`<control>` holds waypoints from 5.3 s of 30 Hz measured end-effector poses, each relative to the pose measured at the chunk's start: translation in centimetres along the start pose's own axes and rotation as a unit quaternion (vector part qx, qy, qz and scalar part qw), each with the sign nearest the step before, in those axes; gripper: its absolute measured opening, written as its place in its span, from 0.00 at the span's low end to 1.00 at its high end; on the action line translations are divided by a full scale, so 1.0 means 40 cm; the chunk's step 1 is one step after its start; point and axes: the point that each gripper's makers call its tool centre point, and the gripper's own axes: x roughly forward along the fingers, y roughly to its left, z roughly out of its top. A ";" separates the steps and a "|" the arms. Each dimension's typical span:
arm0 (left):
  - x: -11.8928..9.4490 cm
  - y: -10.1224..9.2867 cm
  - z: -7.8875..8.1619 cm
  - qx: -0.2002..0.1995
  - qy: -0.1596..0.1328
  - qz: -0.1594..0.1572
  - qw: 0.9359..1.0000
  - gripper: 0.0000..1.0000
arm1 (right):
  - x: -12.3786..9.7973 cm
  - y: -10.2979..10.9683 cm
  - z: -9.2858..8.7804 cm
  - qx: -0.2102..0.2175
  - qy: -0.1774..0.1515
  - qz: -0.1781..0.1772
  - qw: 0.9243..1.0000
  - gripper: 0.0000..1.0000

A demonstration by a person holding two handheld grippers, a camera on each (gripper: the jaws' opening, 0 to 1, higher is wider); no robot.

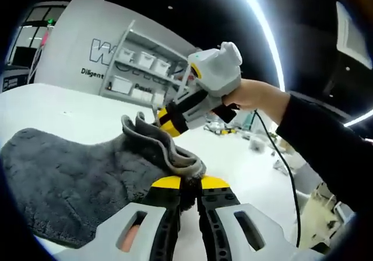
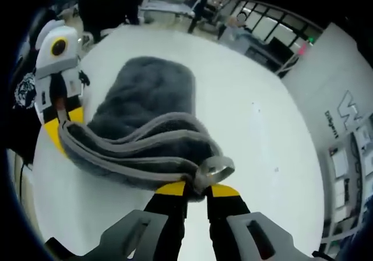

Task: Open the folded towel by lifting each exposed corner and separating the folded layers until the towel lies flat within the target outline without major curled edges

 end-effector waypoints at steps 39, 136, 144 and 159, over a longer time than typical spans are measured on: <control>0.026 -0.014 -0.061 -0.032 0.041 -0.003 0.999 0.13 | 0.031 0.028 -0.109 -0.003 0.049 -0.019 0.999 0.12; -0.536 0.366 0.288 0.233 -0.026 0.101 0.967 0.99 | -0.449 0.263 -0.069 0.324 -0.250 -0.429 0.805 1.00; -0.564 0.366 0.290 0.217 -0.028 0.104 0.970 0.99 | -0.466 0.351 -0.076 0.340 -0.244 -0.421 0.805 1.00; -0.581 0.393 0.255 0.202 -0.011 0.106 0.974 0.95 | -0.472 0.383 -0.118 0.367 -0.239 -0.430 0.789 1.00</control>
